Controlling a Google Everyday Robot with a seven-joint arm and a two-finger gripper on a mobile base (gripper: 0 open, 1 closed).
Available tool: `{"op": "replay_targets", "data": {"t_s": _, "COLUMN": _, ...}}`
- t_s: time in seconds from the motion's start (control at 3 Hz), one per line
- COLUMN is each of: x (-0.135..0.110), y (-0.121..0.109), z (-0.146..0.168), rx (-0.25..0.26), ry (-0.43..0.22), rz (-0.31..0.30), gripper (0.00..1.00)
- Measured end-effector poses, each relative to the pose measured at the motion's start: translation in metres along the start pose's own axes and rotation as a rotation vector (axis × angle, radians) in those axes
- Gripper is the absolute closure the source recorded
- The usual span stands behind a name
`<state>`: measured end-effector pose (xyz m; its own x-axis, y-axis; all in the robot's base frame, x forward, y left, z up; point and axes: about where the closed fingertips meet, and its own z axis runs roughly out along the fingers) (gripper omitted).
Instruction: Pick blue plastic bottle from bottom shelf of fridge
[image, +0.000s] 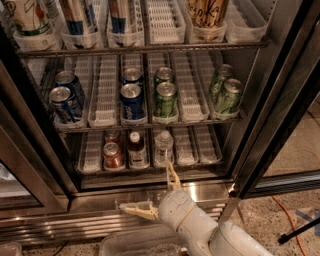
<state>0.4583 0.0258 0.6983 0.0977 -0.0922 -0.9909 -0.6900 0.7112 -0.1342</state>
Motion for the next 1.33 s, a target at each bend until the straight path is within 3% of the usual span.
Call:
{"op": "replay_targets", "data": {"t_s": 0.33, "x": 0.027, "y": 0.003, "z": -0.001, "rx": 0.047, "ry": -0.008, "rz": 0.061, "gripper": 0.0}}
{"op": "replay_targets", "data": {"t_s": 0.67, "x": 0.027, "y": 0.004, "z": 0.0, "rx": 0.044, "ry": -0.009, "rz": 0.062, "gripper": 0.0}}
{"op": "replay_targets", "data": {"t_s": 1.33, "x": 0.058, "y": -0.012, "z": 0.0, "rx": 0.103, "ry": 0.023, "rz": 0.091, "gripper": 0.0}}
